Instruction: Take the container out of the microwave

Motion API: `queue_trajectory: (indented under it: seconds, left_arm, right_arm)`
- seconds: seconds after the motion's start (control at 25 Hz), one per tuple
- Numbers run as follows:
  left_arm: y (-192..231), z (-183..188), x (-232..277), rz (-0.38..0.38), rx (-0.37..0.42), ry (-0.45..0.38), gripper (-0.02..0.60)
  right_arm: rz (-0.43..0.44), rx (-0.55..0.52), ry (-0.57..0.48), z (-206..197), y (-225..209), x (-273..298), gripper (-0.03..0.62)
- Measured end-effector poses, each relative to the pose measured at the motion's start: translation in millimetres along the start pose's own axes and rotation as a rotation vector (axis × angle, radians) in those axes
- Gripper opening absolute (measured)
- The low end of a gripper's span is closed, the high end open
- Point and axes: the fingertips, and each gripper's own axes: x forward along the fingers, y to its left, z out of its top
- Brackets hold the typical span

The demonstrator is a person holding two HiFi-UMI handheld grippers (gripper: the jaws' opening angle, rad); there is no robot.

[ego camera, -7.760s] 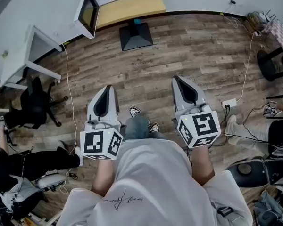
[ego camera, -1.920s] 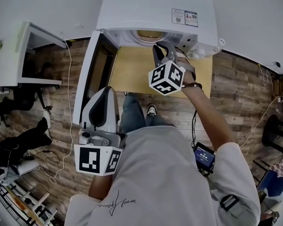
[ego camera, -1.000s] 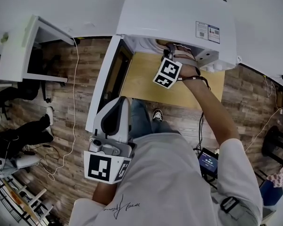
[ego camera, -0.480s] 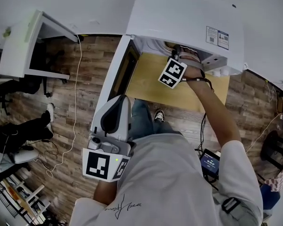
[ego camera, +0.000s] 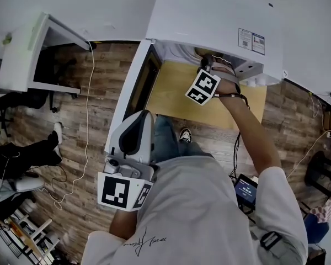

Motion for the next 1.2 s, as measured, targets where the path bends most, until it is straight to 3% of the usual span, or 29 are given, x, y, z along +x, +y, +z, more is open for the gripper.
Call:
queue_trajectory:
  seconds: [1.2]
  left_arm:
    - [-36,-7,-28,-0.02,-0.013,-0.026,0.0]
  right_arm:
    - [0.097,0.199,-0.102,-5,19,-84,0.058]
